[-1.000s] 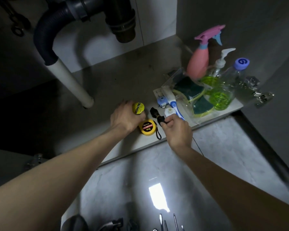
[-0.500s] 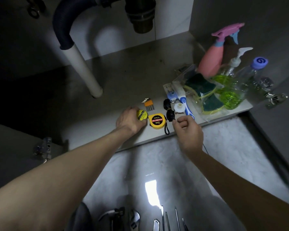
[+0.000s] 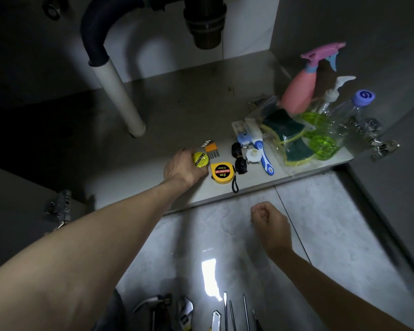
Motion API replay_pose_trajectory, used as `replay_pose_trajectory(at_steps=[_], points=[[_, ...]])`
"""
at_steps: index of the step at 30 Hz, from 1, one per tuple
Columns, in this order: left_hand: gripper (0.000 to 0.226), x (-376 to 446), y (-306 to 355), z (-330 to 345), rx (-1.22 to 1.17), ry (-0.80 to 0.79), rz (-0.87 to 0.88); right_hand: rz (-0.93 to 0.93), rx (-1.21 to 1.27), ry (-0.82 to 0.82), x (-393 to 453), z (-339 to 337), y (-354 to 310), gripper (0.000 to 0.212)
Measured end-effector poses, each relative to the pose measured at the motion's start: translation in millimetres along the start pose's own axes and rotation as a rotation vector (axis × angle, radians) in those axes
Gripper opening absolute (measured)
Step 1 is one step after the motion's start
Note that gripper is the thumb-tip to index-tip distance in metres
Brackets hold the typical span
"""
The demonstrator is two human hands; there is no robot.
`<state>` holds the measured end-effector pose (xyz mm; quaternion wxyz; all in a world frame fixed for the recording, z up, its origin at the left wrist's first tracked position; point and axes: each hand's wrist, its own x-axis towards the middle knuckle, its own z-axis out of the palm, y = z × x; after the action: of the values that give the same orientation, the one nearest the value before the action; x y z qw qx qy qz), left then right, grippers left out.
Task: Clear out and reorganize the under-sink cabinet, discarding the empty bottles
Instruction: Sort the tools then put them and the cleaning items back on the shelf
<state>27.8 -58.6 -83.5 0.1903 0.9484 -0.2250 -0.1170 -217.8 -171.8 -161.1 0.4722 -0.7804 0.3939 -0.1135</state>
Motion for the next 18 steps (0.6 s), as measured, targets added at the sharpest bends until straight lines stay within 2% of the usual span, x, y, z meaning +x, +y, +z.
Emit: replay_pose_trajectory(at_steps=[3, 5, 6, 9, 12, 18], points=[[0.045, 18.3, 7.1, -9.5, -0.076, 0.023, -0.026, -0.05, 0.016, 0.013, 4.9, -1.8, -10.1, 0.012], [0.059, 35.8, 16.6, -15.6, -0.119, -0.009, -0.03, -0.151, -0.028, 0.043, 16.1, -2.0, -30.2, 0.006], [0.063, 43.7, 22.6, -17.1, -0.139, -0.035, -0.014, -0.223, -0.059, 0.06, 24.4, -0.9, -42.7, 0.01], [0.054, 61.1, 40.6, -14.7, -0.146, -0.09, 0.072, -0.386, -0.224, 0.037, 54.0, 6.2, -76.8, 0.032], [0.038, 74.1, 50.2, -7.1, -0.087, -0.128, 0.092, -0.376, -0.432, -0.053, 73.2, 14.8, -90.3, 0.048], [0.047, 89.4, 51.8, 4.5, -0.033, -0.142, 0.147, -0.392, -0.456, -0.046, 77.2, 24.7, -83.2, 0.051]])
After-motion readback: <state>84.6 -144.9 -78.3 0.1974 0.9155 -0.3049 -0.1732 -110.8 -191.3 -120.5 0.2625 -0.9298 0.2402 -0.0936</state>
